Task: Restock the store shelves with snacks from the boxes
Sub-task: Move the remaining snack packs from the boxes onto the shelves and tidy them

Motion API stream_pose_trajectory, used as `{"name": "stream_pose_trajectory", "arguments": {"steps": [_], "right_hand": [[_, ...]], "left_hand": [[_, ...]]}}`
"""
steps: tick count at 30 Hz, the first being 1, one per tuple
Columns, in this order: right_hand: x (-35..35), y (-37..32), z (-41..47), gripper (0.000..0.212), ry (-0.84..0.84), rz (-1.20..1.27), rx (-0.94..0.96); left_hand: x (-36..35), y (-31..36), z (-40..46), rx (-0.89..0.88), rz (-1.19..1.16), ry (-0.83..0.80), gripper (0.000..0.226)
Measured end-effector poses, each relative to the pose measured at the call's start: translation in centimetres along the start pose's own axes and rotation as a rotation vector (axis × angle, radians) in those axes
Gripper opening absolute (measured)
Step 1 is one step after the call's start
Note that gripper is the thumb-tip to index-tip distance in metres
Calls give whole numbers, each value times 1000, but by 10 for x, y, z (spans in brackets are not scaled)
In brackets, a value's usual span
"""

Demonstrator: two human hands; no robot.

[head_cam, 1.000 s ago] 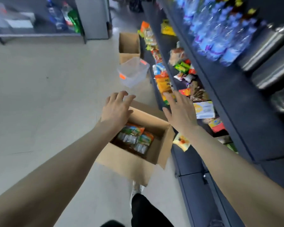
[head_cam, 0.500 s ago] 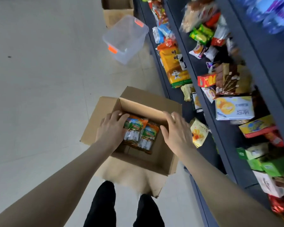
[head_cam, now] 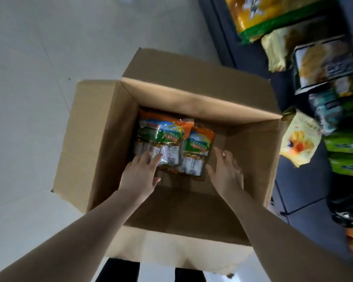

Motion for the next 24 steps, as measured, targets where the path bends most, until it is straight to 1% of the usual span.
{"name": "stream_pose_trajectory", "arguments": {"steps": [3,6,10,13,16,19,21,23,24], "right_hand": [[-53,14,34,63,-55,95,-88],[-96,29,64,64,-96,165,-164],[-138,43,95,67,-102,237,-155],[-161,52,115,71,-78,305,-165],[-183,57,134,75,-73,402,-197],[-202,56,149,87,-88,476,-234],[-200,51,148,91,-108,496,-273],[-200,50,145,90,-139,555,-327],[-198,50,142,91,-149,603,-353]], "left_hand": [[-54,-11,32,26,-21,-67,79],[-91,-13,67,73,-66,-67,86],[-125,-7,116,163,-126,-50,100],[-139,-1,145,234,-174,-6,108],[-148,1,161,295,-172,63,118],[-153,1,171,341,-174,115,130],[-156,2,175,362,-159,122,136],[-157,0,177,387,-133,122,133],[-155,-1,177,396,-126,131,127]]}}
Point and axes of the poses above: each hand's wrist, its own z-axis towards the middle knuckle, its own x-axis out of the back of the hand, y = z × x, the point moved 9 cm from there along z, towards the middle knuckle, and after that the axes turned 5 degrees about -z, right-handed, at the moved point
